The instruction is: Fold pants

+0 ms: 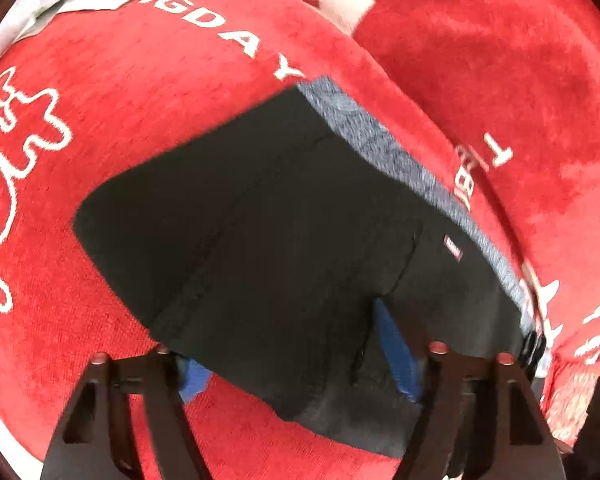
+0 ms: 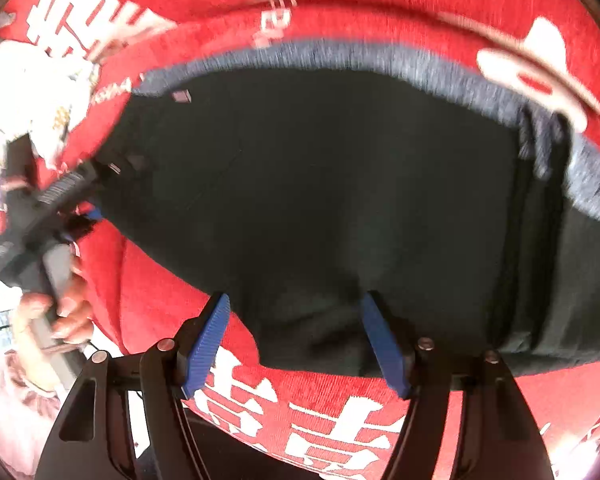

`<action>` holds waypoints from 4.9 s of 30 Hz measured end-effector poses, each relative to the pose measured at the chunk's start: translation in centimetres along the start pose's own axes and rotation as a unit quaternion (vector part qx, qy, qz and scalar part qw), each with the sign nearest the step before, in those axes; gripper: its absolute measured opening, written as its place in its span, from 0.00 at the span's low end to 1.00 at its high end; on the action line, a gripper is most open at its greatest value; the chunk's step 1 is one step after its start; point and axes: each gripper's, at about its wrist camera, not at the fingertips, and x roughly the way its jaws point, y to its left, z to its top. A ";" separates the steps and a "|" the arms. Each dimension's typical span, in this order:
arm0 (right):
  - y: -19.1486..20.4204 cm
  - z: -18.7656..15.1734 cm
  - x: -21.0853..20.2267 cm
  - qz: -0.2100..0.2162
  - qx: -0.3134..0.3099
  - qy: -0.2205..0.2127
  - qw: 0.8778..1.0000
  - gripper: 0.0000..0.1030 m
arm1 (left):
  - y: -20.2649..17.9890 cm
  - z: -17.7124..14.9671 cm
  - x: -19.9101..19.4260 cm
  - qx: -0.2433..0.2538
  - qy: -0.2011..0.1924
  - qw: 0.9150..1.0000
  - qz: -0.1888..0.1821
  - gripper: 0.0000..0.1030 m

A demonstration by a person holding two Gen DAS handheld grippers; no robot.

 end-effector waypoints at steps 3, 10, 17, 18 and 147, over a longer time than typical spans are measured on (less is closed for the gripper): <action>0.2 1.9 -2.2 0.008 -0.005 -0.026 1.000 0.71 | -1.3 -0.1 -1.0 0.063 -0.023 0.996 0.051 0.40; 3.7 9.6 -5.3 0.067 -0.043 -0.037 0.996 0.71 | -8.7 -5.0 -1.4 0.331 -0.127 0.907 0.228 0.38; 13.6 16.4 -1.2 0.161 -0.118 0.087 0.976 0.72 | -8.9 -5.9 -1.2 0.368 -0.138 0.885 0.250 0.38; 15.0 16.9 -0.2 0.161 -0.131 0.104 0.973 0.72 | -9.2 -5.9 -1.1 0.371 -0.140 0.883 0.253 0.38; -35.2 -7.7 -9.6 0.154 0.204 -0.054 0.965 0.80 | -26.9 -8.5 6.5 0.238 0.182 0.952 -0.061 0.99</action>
